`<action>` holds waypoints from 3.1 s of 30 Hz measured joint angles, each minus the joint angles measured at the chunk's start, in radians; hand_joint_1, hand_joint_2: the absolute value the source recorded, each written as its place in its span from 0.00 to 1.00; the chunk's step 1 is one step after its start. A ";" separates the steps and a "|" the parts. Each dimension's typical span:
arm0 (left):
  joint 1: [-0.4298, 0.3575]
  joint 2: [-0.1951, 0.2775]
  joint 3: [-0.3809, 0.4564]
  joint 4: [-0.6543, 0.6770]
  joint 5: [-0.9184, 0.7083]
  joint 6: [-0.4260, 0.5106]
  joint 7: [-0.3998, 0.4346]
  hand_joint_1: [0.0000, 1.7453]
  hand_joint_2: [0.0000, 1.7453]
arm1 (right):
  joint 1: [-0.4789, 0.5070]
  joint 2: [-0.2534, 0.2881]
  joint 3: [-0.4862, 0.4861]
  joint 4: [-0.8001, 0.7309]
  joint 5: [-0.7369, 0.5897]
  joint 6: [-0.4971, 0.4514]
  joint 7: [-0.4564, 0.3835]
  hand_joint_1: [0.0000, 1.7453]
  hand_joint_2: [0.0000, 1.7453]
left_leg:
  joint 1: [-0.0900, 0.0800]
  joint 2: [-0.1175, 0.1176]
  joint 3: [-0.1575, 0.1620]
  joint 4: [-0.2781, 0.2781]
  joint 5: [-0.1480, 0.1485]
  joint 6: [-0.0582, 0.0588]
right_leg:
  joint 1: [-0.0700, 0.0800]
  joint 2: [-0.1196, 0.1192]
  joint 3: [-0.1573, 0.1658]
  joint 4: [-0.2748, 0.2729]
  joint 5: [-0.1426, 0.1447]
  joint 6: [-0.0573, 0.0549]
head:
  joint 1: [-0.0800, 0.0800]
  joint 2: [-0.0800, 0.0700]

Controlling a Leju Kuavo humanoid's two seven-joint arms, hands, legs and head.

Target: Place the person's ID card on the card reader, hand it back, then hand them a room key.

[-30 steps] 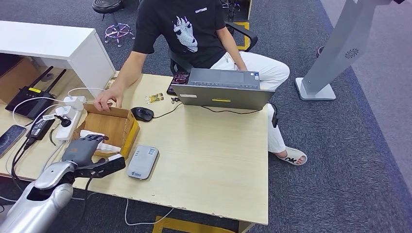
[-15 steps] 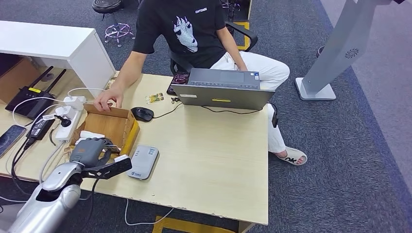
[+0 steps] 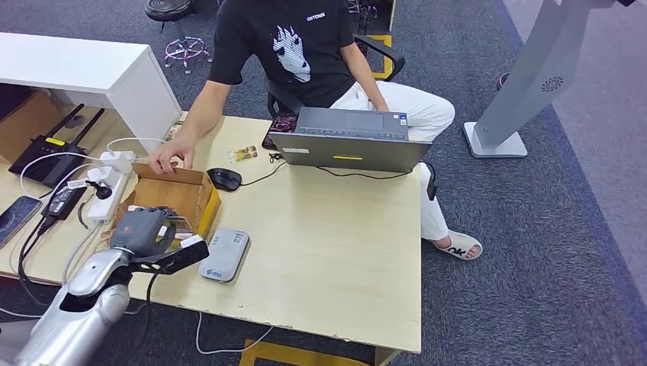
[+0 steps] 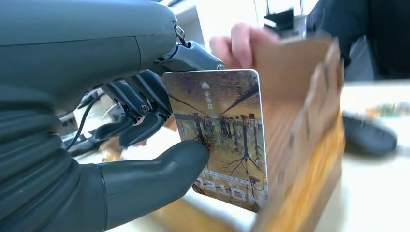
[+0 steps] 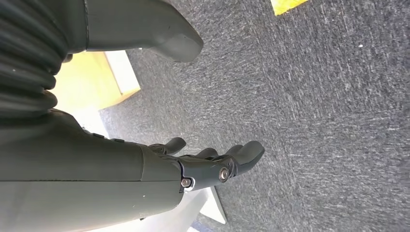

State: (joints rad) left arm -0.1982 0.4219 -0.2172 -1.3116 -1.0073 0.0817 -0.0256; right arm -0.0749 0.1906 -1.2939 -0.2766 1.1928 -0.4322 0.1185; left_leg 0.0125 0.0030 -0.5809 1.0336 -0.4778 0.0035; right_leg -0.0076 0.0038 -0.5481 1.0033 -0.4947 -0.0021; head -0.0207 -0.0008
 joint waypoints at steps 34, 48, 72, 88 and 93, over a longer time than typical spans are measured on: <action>-0.470 -0.166 0.029 0.067 -0.028 -0.029 0.093 1.00 1.00 | -0.005 -0.007 0.037 0.000 0.056 0.006 0.018 0.00 1.00 | 0.000 0.000 0.000 0.001 0.002 0.000 | 0.000 0.000 -0.001 0.000 0.002 0.000 | 0.000 0.000; -0.550 -0.253 0.016 0.071 0.030 0.006 0.106 1.00 1.00 | -0.006 -0.007 0.048 0.003 0.071 0.022 0.029 0.00 1.00 | 0.000 0.000 0.000 0.001 0.002 0.000 | 0.000 0.000 -0.001 0.000 0.003 -0.001 | 0.000 0.000; -0.587 -0.286 0.015 0.078 0.018 0.033 0.154 0.00 1.00 | -0.007 -0.007 0.054 0.007 0.073 0.040 0.037 0.00 1.00 | 0.000 0.000 0.000 0.001 0.002 0.000 | 0.000 0.000 -0.001 0.000 0.003 -0.001 | 0.000 0.000; -0.618 -0.271 0.015 0.197 -0.014 0.023 0.181 0.00 1.00 | -0.007 -0.007 0.054 0.010 0.070 0.055 0.041 0.00 1.00 | 0.000 0.000 -0.001 0.001 0.002 0.000 | 0.000 0.000 -0.001 0.000 0.003 -0.001 | 0.000 0.000; -0.618 -0.269 0.015 0.199 -0.015 0.023 0.180 0.00 1.00 | -0.007 -0.007 0.054 0.011 0.070 0.055 0.041 0.00 1.00 | 0.000 0.000 -0.001 0.001 0.002 0.000 | 0.000 0.000 -0.001 0.000 0.003 -0.001 | 0.000 0.000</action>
State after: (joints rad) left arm -0.8159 0.1533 -0.2018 -1.1124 -1.0220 0.1045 0.1545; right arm -0.0816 0.1835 -1.2398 -0.2659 1.2623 -0.3769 0.1598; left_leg 0.0124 0.0033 -0.5819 1.0342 -0.4760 0.0032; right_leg -0.0076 0.0041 -0.5490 1.0035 -0.4919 -0.0026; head -0.0206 -0.0008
